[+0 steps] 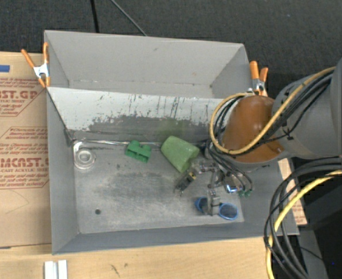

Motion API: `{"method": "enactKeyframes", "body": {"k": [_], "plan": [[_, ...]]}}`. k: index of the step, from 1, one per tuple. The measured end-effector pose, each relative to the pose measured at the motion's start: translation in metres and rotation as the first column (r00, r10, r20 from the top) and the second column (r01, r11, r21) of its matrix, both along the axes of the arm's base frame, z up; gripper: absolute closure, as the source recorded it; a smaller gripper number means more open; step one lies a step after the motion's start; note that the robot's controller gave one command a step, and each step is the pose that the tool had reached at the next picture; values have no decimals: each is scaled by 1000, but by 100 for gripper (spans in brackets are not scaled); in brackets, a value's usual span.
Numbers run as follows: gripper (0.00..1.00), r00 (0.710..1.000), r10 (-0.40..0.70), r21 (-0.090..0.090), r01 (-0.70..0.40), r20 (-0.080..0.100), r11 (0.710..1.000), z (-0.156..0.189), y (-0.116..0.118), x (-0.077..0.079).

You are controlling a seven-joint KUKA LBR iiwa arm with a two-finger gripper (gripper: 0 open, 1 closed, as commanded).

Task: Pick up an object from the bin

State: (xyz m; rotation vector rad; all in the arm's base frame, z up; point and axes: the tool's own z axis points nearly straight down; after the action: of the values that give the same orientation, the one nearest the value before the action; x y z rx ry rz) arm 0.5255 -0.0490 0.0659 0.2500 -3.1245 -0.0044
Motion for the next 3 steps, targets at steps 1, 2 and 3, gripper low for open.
{"method": "enactKeyframes", "body": {"k": [1,2,3], "plan": [[100,1000,-2,-2,2,10,1000,4,-2,3],[0,1000,-2,-2,2,9,1000,4,-1,3],[100,1000,-2,-1,2,11,1000,4,-1,3]]}}
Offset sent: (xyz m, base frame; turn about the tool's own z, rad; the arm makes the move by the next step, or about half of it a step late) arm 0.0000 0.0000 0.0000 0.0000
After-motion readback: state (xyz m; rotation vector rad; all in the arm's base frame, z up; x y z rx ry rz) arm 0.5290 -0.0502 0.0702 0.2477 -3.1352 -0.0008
